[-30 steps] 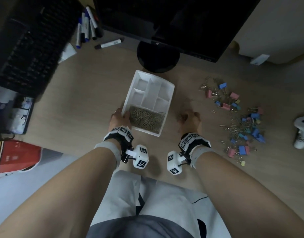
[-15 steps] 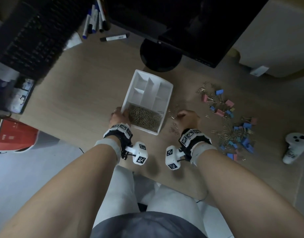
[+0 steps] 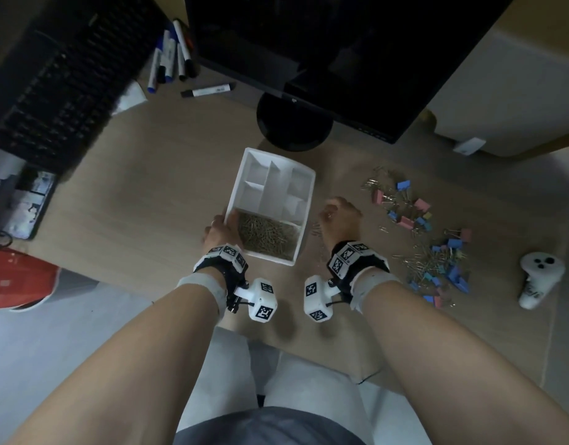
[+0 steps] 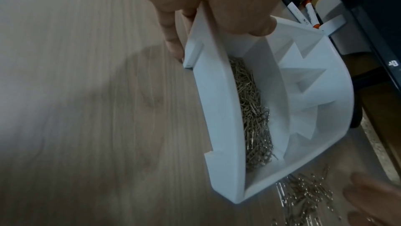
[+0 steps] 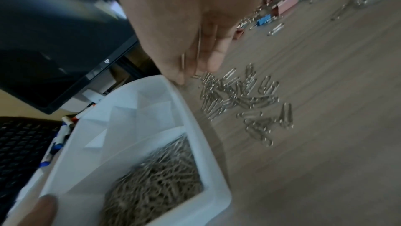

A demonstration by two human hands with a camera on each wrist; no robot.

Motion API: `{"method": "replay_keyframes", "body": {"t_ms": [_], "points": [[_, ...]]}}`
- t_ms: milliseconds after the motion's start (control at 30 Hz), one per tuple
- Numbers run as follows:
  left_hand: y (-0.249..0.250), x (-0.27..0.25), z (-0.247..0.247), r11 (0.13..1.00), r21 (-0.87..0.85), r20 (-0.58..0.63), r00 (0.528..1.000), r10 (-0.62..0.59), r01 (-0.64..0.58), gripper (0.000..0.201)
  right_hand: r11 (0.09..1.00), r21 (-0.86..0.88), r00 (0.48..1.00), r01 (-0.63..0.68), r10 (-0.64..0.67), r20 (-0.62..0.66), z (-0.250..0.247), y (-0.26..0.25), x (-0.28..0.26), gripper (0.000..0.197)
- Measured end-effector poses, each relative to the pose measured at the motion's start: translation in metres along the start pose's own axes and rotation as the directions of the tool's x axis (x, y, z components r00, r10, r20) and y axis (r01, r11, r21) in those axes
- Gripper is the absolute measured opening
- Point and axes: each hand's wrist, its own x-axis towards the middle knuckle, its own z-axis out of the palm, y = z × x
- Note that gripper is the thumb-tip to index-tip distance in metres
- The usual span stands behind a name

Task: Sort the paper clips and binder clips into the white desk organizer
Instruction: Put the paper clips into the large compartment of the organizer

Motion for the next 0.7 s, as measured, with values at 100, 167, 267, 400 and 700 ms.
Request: {"method": "replay_keyframes", "body": {"t_ms": [100, 167, 267, 400, 700], "points": [[0.003, 0.008, -0.003, 0.998, 0.037, 0.029, 0.999, -0.045, 0.044, 0.042, 0.973, -0.221, 0.991, -0.061, 0.086, 0.105, -0.007, 0.005, 0.019, 0.055], [0.002, 0.011, -0.002, 0.997, 0.029, 0.034, 0.997, -0.072, 0.071, 0.038, 0.963, -0.268, 0.971, 0.004, 0.06, 0.231, -0.01, 0.006, 0.03, 0.073], [-0.001, 0.009, 0.002, 0.998, -0.014, -0.012, 0.998, -0.069, 0.069, 0.035, 0.926, -0.364, 0.957, 0.1, 0.011, 0.29, -0.004, 0.006, 0.036, 0.074], [-0.003, 0.005, 0.007, 0.997, -0.029, -0.068, 0.995, -0.074, 0.072, 0.038, 0.871, -0.439, 0.955, 0.222, -0.103, 0.279, -0.001, 0.011, 0.022, 0.049], [0.007, -0.009, 0.013, 0.999, -0.031, -0.082, 0.996, -0.039, 0.036, 0.061, 0.964, -0.252, 0.992, 0.085, -0.058, 0.112, -0.007, 0.037, -0.012, 0.049]]}}
